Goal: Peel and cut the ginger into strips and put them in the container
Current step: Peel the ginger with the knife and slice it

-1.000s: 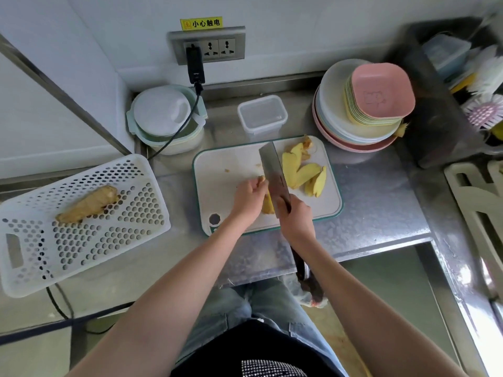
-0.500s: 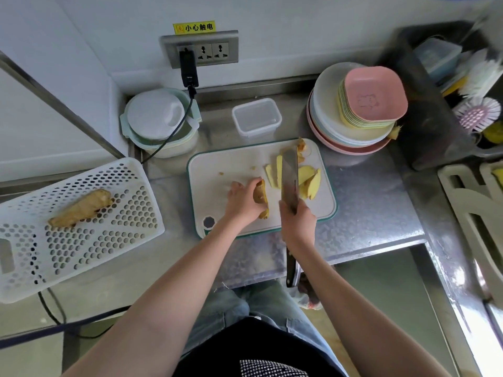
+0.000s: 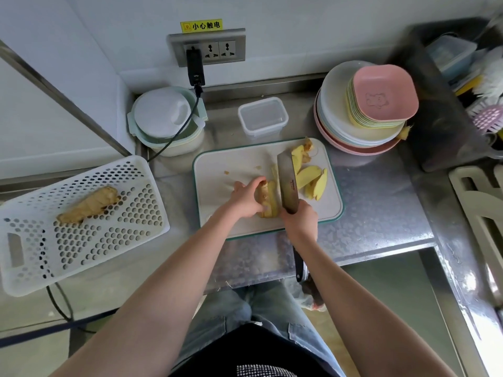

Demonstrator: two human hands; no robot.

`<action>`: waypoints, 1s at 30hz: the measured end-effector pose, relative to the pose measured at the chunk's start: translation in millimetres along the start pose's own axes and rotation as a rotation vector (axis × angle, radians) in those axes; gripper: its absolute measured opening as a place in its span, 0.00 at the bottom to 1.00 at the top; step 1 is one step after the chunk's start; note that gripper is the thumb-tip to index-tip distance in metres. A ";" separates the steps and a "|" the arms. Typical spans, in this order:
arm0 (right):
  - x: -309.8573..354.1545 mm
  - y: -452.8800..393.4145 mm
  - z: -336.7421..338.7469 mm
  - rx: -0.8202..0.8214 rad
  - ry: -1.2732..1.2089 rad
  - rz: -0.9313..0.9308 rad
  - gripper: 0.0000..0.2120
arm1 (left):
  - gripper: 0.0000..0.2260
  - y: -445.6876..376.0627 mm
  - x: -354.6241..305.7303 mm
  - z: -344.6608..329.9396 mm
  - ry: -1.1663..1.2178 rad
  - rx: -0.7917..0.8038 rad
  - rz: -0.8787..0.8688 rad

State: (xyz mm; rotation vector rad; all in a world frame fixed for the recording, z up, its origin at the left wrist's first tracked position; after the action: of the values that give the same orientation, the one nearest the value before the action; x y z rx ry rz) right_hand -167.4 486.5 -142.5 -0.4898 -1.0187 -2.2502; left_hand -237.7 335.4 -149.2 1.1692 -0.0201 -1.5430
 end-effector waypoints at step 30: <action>0.2 23.4 -39.9 0.365 -0.450 -0.340 0.11 | 0.19 14.0 26.6 16.2 0.639 -0.355 0.006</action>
State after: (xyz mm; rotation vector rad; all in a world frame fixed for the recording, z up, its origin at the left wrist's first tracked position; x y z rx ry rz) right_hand -155.2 443.7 -155.0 -0.7208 -1.8207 -2.2063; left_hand -234.4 301.4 -150.1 1.3138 0.6472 -1.0522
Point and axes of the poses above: each hand's wrist, its own y-axis away from the middle knuckle, its own z-axis out of the back of the hand, x = y × z, the point moved 9 cm from there along -y, towards the middle knuckle, and after that the axes turned 7 degrees about -z, right-handed, at the moved point
